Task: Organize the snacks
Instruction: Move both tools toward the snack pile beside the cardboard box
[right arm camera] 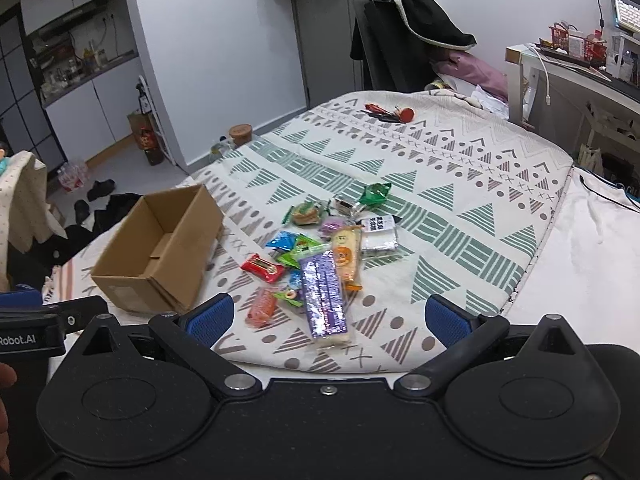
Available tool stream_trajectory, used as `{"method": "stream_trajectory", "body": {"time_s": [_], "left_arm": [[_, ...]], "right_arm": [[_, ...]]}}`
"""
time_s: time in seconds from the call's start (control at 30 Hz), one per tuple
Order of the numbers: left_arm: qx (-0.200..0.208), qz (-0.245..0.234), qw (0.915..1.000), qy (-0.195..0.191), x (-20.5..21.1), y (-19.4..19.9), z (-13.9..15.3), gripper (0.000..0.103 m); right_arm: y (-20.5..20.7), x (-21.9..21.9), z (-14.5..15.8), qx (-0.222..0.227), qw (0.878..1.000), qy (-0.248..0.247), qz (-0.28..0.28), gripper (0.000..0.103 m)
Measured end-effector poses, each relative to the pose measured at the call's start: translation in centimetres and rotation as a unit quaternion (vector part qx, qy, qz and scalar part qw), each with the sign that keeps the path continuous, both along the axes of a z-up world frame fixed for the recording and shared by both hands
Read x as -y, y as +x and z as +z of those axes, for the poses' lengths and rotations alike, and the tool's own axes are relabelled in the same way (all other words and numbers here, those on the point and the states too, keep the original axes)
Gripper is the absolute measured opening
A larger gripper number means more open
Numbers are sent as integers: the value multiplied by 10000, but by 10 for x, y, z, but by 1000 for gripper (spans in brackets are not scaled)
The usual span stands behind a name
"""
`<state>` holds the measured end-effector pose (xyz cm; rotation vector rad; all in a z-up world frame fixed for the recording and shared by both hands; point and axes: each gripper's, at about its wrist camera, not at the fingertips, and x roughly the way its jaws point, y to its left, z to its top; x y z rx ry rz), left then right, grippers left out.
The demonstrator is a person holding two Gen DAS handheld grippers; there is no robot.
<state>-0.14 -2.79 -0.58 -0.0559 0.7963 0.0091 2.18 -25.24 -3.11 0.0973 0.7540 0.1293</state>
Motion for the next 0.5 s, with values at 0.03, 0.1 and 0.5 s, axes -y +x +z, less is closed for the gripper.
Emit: {"method": "stream_trajectory", "body": {"time_s": [0.03,0.1,0.5], "left_arm": [[-15,5,10000,-2,1,2,-1,102],[-49,12,10000,4,3,6,-4,102],[-294,19,9996,29,17,36,-26,102]], "right_arm": [[2,1,-1,-8,10000,0,7,103],[5,2,-4,-29,10000,7,19,103],[29,11,-28,-307,9995,24,104,103]]}}
